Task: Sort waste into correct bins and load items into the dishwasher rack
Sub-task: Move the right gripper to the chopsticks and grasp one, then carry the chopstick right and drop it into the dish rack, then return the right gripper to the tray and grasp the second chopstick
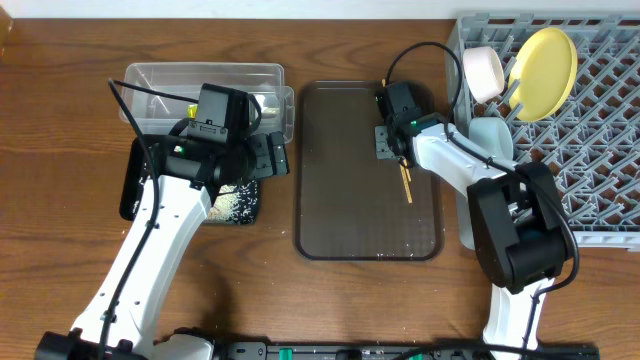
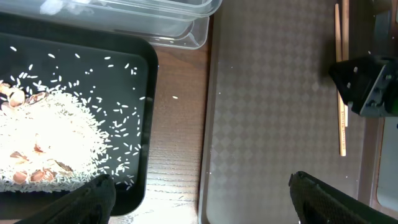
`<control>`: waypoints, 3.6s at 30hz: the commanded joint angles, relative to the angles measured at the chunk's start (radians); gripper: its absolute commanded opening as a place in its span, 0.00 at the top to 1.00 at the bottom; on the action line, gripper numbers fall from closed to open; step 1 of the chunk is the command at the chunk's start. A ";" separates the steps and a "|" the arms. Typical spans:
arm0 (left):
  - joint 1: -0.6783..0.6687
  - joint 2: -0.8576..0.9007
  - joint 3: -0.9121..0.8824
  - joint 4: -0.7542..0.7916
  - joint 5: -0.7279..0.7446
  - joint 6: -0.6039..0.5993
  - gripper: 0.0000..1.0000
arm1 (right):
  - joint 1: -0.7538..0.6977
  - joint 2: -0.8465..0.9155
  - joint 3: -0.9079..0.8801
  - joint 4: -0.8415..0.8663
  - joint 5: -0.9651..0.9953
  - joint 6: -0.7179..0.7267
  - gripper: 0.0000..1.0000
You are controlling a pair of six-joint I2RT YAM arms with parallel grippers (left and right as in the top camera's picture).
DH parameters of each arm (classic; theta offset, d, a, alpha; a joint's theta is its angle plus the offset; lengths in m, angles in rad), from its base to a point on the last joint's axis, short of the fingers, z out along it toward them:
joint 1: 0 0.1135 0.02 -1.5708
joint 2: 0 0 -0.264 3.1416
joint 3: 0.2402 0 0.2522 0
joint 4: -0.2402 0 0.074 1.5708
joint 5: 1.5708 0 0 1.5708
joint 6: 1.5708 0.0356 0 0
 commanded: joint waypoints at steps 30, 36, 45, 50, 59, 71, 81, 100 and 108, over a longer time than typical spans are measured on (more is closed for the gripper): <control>0.003 0.006 0.001 0.000 -0.006 -0.001 0.09 | -0.008 -0.001 0.193 -0.483 -0.162 -0.037 0.98; 0.003 0.006 0.001 0.000 -0.006 0.000 0.08 | -0.008 -0.001 0.226 -0.502 -0.162 -0.040 0.95; 0.003 0.006 0.001 0.000 -0.006 -0.001 0.08 | -0.010 -0.018 0.245 -0.528 -0.194 -0.040 0.99; 0.003 0.006 0.001 0.000 -0.006 -0.001 0.09 | -0.040 -0.139 0.335 -0.623 -0.195 -0.048 0.99; 0.003 0.006 0.001 0.000 -0.006 -0.001 0.08 | -0.275 -0.460 0.389 -0.802 0.076 -0.207 0.99; 0.003 0.006 0.001 0.000 -0.006 0.000 0.08 | -0.554 -0.385 0.357 -0.775 0.197 -0.498 0.99; 0.003 0.006 0.001 0.000 -0.006 0.000 0.08 | -0.552 -0.217 0.357 -0.775 0.125 -0.516 0.99; 0.003 0.006 0.001 0.000 -0.006 -0.001 0.08 | -0.497 -0.203 0.369 -0.766 -0.472 -0.470 0.45; 0.003 0.006 0.001 0.000 -0.006 -0.001 0.08 | -0.270 -0.193 0.358 -0.624 -0.448 -0.171 0.55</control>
